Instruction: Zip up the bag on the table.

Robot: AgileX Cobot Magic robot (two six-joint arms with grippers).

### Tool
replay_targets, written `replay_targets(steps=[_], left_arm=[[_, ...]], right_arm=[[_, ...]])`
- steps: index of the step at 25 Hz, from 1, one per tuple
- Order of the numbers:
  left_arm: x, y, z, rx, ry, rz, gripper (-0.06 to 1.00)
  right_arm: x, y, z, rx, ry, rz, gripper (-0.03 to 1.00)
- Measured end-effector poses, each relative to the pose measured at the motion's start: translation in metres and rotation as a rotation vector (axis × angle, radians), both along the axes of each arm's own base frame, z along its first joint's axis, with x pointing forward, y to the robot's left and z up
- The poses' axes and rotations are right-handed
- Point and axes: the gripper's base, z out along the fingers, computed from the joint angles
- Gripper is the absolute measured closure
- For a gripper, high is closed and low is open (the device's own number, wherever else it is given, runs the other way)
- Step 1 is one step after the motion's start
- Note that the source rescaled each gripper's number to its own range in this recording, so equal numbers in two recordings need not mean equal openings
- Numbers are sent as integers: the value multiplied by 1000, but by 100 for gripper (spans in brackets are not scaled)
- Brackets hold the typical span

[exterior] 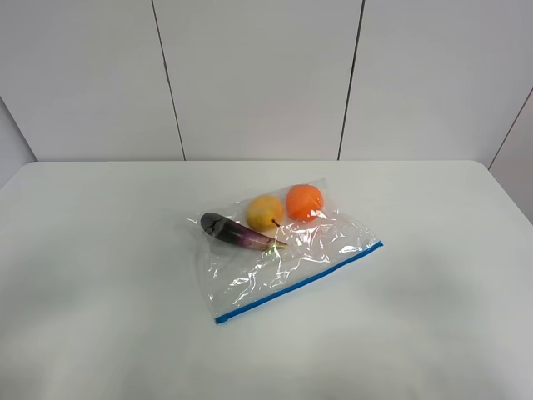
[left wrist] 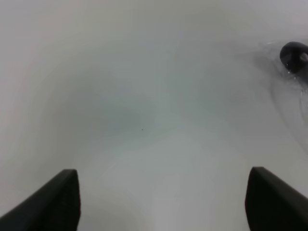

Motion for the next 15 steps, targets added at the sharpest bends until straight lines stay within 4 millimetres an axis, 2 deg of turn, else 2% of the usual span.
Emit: replay_targets(steps=[15], left_arm=[[0,0,0,0,0,0,-5]], right_arm=[[1,0,0,4,-6,-2,6]])
